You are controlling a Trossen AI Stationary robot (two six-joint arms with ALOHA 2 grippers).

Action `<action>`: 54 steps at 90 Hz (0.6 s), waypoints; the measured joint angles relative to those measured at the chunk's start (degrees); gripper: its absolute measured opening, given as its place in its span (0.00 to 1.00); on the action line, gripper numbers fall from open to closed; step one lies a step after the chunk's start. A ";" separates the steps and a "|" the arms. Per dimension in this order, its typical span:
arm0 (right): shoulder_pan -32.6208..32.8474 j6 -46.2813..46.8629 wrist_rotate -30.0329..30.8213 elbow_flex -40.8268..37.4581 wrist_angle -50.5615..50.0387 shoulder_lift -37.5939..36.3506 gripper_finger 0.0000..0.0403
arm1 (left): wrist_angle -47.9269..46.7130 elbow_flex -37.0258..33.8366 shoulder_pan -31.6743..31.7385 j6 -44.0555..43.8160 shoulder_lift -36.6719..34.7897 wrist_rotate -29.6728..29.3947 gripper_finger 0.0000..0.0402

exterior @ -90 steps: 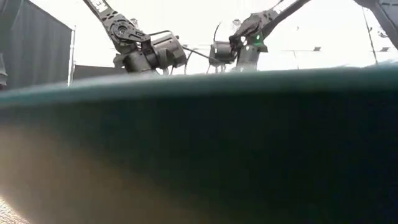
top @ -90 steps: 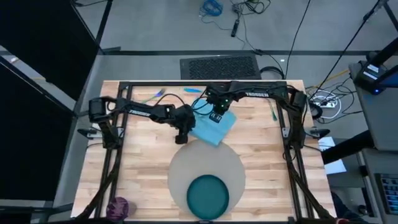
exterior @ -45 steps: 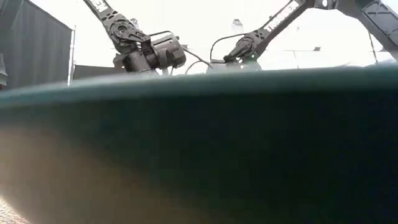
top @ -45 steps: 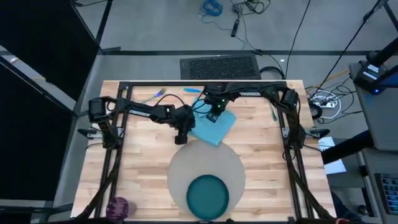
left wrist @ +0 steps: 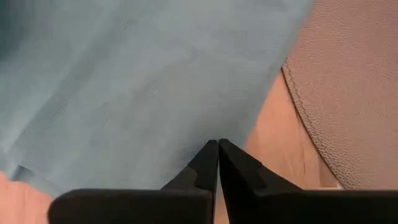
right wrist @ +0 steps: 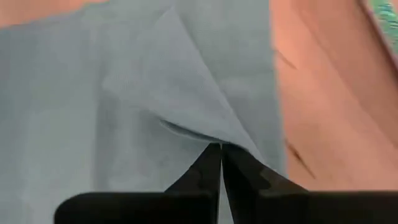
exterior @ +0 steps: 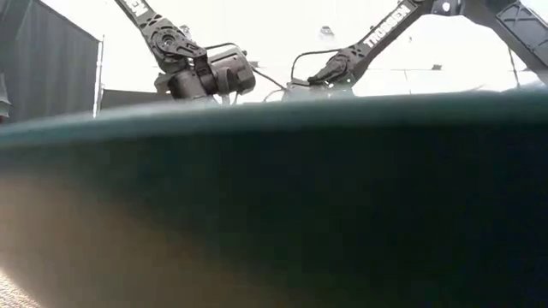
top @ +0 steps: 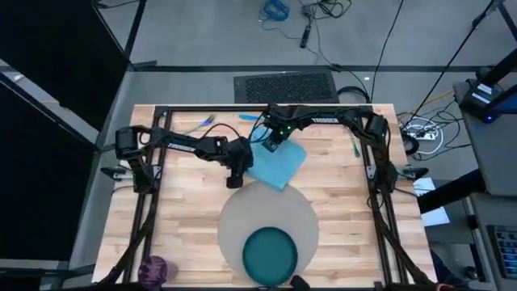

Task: Set table place
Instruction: Fold the blue napkin

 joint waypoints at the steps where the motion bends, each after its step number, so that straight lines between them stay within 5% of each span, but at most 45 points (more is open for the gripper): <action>1: 0.00 0.32 0.26 0.00 0.19 0.00 0.00 | -0.01 0.00 0.01 -0.01 0.00 0.00 0.00; 37: 0.79 2.80 5.60 0.04 -0.19 -3.87 0.00 | 0.51 0.00 -0.07 0.75 -0.01 -1.00 0.00; 54: 0.82 0.27 3.19 1.04 -19.41 -12.78 0.00 | 0.98 -0.02 0.27 1.98 -4.13 -3.72 0.00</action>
